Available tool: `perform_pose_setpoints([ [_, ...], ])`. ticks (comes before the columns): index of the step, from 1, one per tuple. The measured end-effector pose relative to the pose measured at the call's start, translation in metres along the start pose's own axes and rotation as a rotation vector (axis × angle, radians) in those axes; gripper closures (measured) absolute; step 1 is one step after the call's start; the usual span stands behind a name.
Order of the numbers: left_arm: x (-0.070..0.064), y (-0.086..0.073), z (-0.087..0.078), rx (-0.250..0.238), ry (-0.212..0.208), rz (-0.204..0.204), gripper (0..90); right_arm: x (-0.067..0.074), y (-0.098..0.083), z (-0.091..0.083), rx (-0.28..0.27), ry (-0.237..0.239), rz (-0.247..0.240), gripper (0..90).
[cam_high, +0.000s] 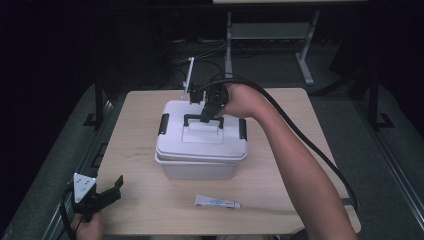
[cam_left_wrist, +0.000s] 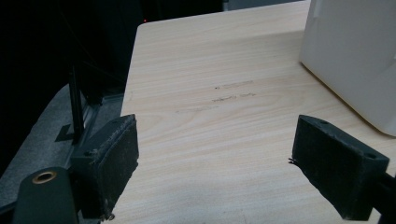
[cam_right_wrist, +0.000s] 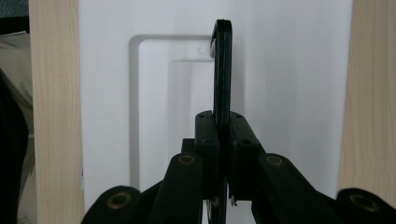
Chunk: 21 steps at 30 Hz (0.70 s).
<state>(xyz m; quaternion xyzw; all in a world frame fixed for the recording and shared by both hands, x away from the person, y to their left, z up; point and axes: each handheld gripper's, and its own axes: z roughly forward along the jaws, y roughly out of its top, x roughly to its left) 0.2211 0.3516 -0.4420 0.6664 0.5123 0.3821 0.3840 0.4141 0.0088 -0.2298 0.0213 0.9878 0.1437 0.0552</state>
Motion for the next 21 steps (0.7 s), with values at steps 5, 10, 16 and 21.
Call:
perform_pose_setpoints([
  [5, -0.002, 0.000, 0.002, 0.000, -0.001, 0.005, 14.0, 0.000, -0.014, -0.007, 0.001, -0.010, 0.014, 84.3],
  [10, -0.004, 0.001, 0.002, 0.003, -0.004, 0.016, 14.1, 0.001, -0.028, -0.014, 0.000, -0.016, 0.033, 84.3],
  [16, -0.004, 0.001, 0.003, 0.005, -0.004, 0.021, 14.1, 0.002, -0.045, -0.020, 0.003, -0.024, 0.056, 84.2],
  [21, -0.004, 0.001, 0.002, 0.007, -0.004, 0.021, 14.1, 0.002, -0.057, -0.026, 0.001, -0.033, 0.069, 84.2],
])
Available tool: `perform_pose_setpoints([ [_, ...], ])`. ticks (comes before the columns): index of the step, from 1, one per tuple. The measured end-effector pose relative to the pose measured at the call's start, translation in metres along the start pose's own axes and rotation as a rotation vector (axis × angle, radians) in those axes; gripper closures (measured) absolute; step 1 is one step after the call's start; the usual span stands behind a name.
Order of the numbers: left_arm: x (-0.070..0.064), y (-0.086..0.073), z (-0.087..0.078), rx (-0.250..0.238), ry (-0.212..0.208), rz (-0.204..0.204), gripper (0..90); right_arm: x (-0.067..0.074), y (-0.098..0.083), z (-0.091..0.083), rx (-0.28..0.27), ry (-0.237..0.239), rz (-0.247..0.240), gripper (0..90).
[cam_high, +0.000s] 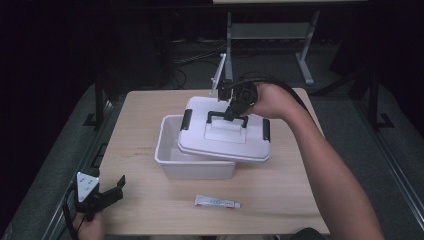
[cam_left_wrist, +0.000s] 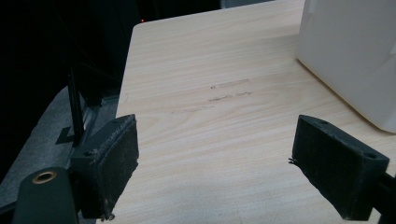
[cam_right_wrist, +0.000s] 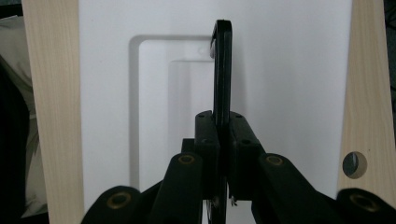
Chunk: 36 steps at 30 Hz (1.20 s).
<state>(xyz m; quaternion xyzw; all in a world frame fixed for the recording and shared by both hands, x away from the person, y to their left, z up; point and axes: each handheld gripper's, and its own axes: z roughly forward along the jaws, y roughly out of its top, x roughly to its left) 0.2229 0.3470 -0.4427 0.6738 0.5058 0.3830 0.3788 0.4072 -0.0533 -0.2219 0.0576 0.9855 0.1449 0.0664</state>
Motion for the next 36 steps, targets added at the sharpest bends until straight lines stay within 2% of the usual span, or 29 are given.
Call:
perform_pose_setpoints([
  [14, -0.001, 0.000, 0.000, 0.003, -0.001, 0.008, 14.0, 0.001, -0.032, -0.009, -0.006, -0.013, 0.038, 84.2],
  [29, -0.003, 0.000, 0.001, 0.000, -0.003, 0.010, 14.1, 0.001, -0.082, -0.012, -0.008, -0.020, 0.112, 84.2],
  [36, -0.004, 0.000, 0.002, 0.000, -0.003, 0.013, 14.1, 0.003, -0.099, -0.015, -0.012, -0.019, 0.145, 84.2],
])
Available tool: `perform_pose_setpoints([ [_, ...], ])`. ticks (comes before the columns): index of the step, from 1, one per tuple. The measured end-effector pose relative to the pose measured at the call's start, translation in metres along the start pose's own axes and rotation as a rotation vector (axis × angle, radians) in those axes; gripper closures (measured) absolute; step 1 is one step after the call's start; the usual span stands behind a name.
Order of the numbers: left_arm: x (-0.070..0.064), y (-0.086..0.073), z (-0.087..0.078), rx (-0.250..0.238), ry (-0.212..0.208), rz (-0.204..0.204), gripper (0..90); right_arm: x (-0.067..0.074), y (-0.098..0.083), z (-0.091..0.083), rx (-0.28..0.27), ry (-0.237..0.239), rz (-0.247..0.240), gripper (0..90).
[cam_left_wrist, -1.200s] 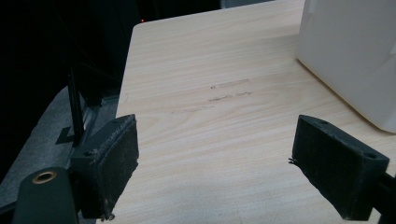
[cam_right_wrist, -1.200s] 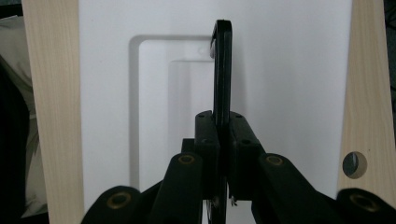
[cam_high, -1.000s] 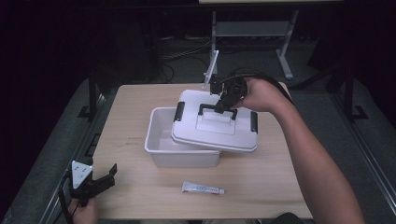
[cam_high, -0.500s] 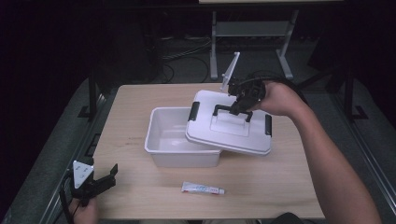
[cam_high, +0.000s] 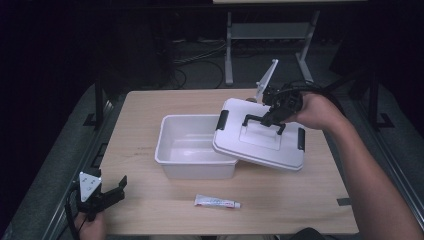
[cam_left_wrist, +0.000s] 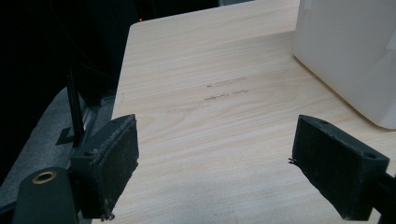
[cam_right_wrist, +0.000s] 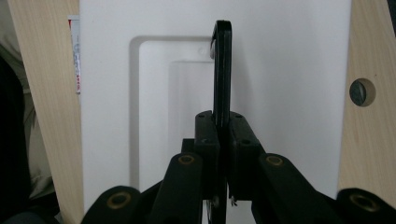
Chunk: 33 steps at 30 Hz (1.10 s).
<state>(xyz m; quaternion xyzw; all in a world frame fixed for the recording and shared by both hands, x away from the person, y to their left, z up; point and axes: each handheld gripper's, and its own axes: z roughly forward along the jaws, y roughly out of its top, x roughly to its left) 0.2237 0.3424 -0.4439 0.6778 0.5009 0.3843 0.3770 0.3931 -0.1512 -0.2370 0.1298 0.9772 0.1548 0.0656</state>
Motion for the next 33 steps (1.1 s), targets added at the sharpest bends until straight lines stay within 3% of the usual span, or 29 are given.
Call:
perform_pose_setpoints([
  [33, 0.000, 0.000, 0.000, 0.004, 0.005, 0.009, 14.0, -0.002, -0.077, -0.003, -0.025, -0.001, 0.118, 84.2],
])
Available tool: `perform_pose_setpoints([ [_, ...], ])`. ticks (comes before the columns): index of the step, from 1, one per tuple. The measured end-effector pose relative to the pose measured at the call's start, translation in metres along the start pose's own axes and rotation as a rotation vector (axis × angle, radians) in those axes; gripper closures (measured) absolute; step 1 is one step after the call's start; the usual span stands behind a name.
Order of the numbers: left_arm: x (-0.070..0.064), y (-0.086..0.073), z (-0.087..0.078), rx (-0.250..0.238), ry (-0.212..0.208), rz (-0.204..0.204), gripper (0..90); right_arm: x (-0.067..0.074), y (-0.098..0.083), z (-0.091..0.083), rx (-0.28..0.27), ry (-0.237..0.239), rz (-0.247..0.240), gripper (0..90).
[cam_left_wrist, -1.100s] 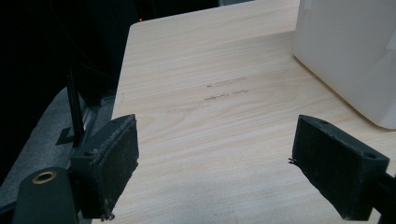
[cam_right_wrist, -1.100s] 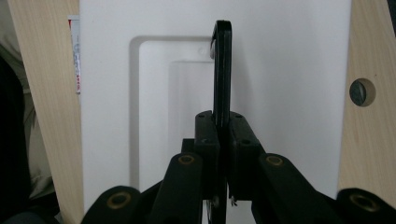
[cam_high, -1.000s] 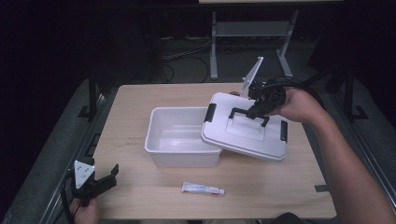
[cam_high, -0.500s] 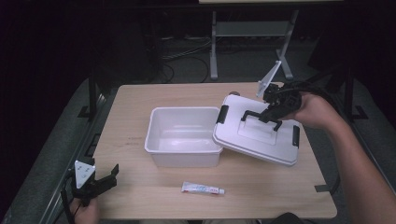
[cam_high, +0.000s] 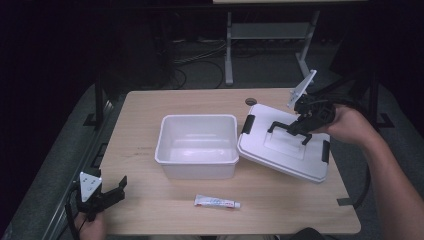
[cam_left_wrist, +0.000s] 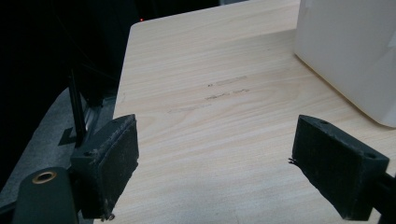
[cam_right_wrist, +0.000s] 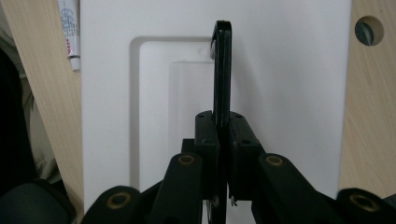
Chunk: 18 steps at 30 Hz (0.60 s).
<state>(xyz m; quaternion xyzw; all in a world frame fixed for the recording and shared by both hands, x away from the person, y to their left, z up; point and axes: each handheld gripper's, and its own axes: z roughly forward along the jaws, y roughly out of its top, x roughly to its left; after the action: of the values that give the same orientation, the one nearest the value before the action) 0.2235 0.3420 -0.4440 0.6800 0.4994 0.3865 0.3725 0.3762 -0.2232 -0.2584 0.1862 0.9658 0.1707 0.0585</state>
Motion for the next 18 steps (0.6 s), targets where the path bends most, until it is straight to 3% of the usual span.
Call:
perform_pose_setpoints([
  [8, -0.001, 0.000, 0.001, -0.002, 0.001, 0.005, 14.1, -0.002, -0.016, 0.003, -0.005, 0.005, 0.026, 84.2],
  [18, -0.001, 0.000, 0.001, -0.002, 0.002, 0.004, 14.0, -0.004, -0.032, 0.026, 0.011, 0.032, 0.047, 84.2],
])
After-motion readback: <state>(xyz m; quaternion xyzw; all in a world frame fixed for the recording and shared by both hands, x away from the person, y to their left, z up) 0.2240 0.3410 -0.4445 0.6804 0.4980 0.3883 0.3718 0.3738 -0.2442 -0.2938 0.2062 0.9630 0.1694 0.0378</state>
